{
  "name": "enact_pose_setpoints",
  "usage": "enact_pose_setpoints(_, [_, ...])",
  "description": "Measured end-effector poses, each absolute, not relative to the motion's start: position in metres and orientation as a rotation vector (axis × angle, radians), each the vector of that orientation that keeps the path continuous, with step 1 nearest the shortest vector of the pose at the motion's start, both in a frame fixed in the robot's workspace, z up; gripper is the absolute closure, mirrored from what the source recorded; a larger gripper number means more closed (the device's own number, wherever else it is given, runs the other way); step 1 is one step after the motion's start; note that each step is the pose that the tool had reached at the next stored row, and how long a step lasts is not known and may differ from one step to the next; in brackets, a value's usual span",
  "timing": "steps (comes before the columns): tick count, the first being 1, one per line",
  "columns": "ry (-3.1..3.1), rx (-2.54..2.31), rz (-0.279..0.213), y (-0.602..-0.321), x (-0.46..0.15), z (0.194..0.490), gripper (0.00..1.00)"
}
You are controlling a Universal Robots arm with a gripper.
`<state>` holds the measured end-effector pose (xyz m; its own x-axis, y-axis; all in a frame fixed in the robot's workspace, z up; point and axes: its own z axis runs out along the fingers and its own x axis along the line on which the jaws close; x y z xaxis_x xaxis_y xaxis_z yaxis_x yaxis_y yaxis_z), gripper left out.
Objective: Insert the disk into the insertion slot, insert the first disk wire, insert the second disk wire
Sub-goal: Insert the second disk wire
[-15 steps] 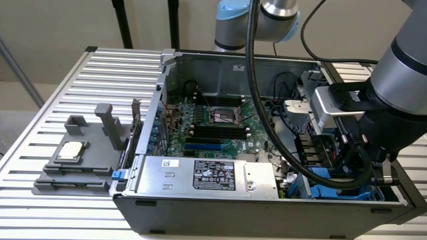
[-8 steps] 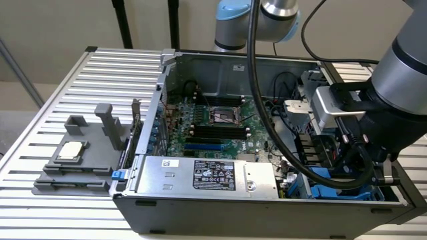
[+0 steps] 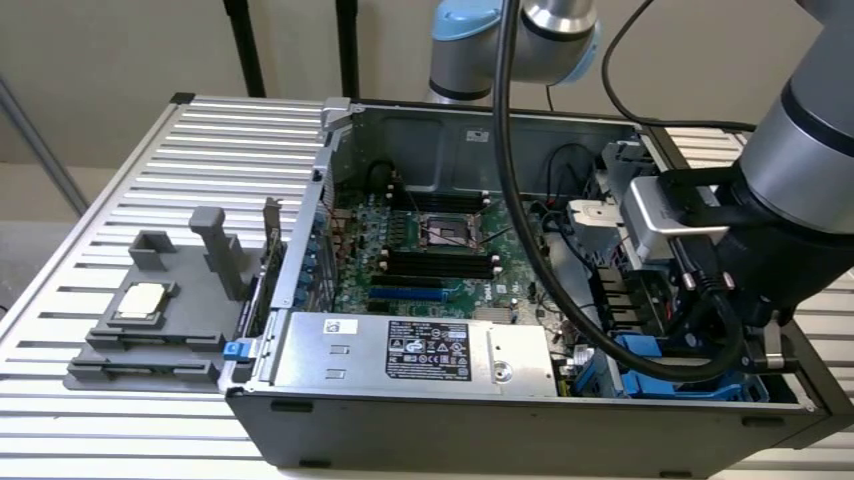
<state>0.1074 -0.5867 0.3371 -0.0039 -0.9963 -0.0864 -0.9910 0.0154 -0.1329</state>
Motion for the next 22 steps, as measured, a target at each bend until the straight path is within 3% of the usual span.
enact_pose_setpoints(10, [2.121,-2.101,-0.051,-0.587,0.107,0.334,0.84])
enact_pose_setpoints(13, [2.121,-2.1,-0.05,-0.587,0.107,0.334,0.82])
enact_pose_setpoints(14, [2.121,-2.1,-0.05,-0.587,0.107,0.335,0.75])
enact_pose_setpoints(22, [2.121,-2.102,-0.05,-0.587,0.098,0.348,0.75])
